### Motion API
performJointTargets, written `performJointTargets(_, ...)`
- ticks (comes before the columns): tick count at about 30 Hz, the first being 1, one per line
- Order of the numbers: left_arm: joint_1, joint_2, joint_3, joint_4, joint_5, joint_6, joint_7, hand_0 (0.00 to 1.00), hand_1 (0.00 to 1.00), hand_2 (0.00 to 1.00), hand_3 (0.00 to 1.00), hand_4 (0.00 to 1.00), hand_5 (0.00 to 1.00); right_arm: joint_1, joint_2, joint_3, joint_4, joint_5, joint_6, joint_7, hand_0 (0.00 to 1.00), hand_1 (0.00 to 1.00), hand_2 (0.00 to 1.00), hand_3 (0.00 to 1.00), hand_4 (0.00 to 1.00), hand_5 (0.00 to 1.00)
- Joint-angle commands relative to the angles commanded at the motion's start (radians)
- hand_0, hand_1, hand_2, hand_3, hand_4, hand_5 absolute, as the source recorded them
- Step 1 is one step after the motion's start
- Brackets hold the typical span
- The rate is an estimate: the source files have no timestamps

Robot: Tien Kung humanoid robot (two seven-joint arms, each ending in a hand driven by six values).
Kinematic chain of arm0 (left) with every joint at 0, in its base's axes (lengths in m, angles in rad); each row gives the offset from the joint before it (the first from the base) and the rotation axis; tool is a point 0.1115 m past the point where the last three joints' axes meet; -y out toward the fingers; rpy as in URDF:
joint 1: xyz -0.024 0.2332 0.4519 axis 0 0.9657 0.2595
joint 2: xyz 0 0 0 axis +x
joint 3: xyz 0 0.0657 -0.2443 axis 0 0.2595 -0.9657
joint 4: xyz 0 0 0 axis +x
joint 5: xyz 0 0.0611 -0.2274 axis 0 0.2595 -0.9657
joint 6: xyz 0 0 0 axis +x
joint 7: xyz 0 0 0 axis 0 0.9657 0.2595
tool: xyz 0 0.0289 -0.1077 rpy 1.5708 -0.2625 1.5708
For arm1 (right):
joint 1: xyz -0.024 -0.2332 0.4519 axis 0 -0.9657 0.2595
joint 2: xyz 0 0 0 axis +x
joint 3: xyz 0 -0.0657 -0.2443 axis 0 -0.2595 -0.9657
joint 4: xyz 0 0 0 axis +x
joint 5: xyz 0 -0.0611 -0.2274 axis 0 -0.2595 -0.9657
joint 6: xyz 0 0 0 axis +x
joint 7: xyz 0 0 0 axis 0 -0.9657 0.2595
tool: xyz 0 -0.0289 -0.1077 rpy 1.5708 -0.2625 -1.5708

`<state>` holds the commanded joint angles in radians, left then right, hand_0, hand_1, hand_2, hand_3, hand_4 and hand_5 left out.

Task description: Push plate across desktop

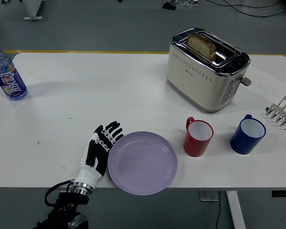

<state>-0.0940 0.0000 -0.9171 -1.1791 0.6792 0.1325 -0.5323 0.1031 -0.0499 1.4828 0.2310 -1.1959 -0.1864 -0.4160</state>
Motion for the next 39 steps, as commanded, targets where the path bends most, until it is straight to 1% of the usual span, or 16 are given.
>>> performJointTargets(2,0.000,0.000,-0.006,0.000,0.002,0.001,0.000,0.789,0.824,0.829,0.734,0.469,0.998,0.000,0.000,0.000,0.000,0.000,0.000,0.000,0.641,0.602,0.664,0.767,0.490,0.555)
performJointTargets(9,-0.026,0.000,-0.122,-0.010,0.038,0.009,0.001,0.789,0.823,0.829,0.734,0.467,0.998,-0.001,0.000,0.000,-0.001,0.002,0.001,0.002,0.640,0.602,0.663,0.767,0.490,0.556)
performJointTargets(12,-0.029,0.013,-0.185,-0.015,0.070,0.012,0.023,0.776,0.808,0.818,0.723,0.468,0.998,0.001,0.000,0.001,-0.002,0.001,0.001,0.004,0.641,0.601,0.662,0.767,0.491,0.556)
performJointTargets(15,-0.030,0.026,-0.222,-0.016,0.091,0.009,0.039,0.776,0.808,0.818,0.723,0.468,0.998,0.003,0.000,0.002,-0.002,0.002,-0.001,0.005,0.641,0.601,0.662,0.767,0.491,0.556)
performJointTargets(16,-0.032,0.037,-0.239,-0.017,0.099,0.005,0.049,0.776,0.808,0.818,0.723,0.468,0.998,0.004,-0.001,0.002,-0.002,0.002,-0.001,0.005,0.641,0.601,0.662,0.767,0.491,0.556)
performJointTargets(17,-0.033,0.050,-0.260,-0.018,0.105,0.002,0.059,0.751,0.783,0.795,0.718,0.472,0.998,0.005,-0.001,0.003,-0.002,0.001,-0.001,0.005,0.640,0.600,0.660,0.767,0.491,0.557)
performJointTargets(19,-0.036,0.073,-0.297,-0.020,0.121,-0.008,0.082,0.751,0.783,0.795,0.718,0.472,0.998,0.006,-0.001,0.003,-0.002,0.002,-0.001,0.005,0.640,0.600,0.660,0.767,0.491,0.557)
performJointTargets(20,-0.038,0.089,-0.322,-0.022,0.128,-0.013,0.098,0.751,0.783,0.795,0.718,0.472,0.998,0.006,-0.001,0.004,-0.002,0.001,-0.001,0.005,0.640,0.600,0.660,0.767,0.491,0.557)
performJointTargets(21,-0.038,0.096,-0.334,-0.023,0.131,-0.015,0.103,0.751,0.783,0.795,0.718,0.472,0.998,0.006,-0.001,0.004,-0.002,0.001,-0.001,0.005,0.640,0.600,0.660,0.767,0.491,0.557)
performJointTargets(23,-0.041,0.121,-0.376,-0.022,0.141,-0.031,0.138,0.743,0.777,0.790,0.727,0.476,0.998,0.007,-0.001,0.004,-0.002,0.002,-0.001,0.005,0.640,0.600,0.660,0.767,0.492,0.557)
performJointTargets(26,-0.041,0.170,-0.437,-0.018,0.142,-0.043,0.171,0.743,0.777,0.790,0.727,0.476,0.998,0.007,-0.001,0.004,-0.002,0.002,-0.002,0.004,0.640,0.600,0.660,0.767,0.492,0.557)
performJointTargets(29,-0.039,0.195,-0.467,-0.014,0.144,-0.045,0.183,0.747,0.780,0.793,0.736,0.481,0.998,0.007,-0.001,0.004,-0.001,0.003,-0.003,0.004,0.640,0.601,0.660,0.767,0.492,0.557)
performJointTargets(30,-0.037,0.212,-0.488,-0.009,0.144,-0.047,0.189,0.747,0.780,0.793,0.736,0.481,0.998,0.008,0.000,0.005,-0.001,0.003,-0.003,0.003,0.640,0.601,0.660,0.767,0.492,0.557)
performJointTargets(33,-0.031,0.247,-0.543,0.006,0.144,-0.047,0.194,0.747,0.780,0.793,0.736,0.481,0.998,0.007,0.000,0.004,-0.001,0.005,-0.004,0.003,0.640,0.601,0.660,0.767,0.492,0.557)
performJointTargets(36,-0.030,0.269,-0.591,0.022,0.145,-0.044,0.196,0.742,0.777,0.788,0.727,0.481,0.998,0.007,0.000,0.005,-0.001,0.006,-0.005,0.001,0.640,0.601,0.660,0.767,0.492,0.557)
performJointTargets(39,-0.031,0.282,-0.638,0.038,0.153,-0.046,0.219,0.742,0.777,0.788,0.727,0.481,0.998,0.007,0.001,0.004,0.000,0.008,-0.006,0.000,0.640,0.601,0.660,0.767,0.492,0.557)
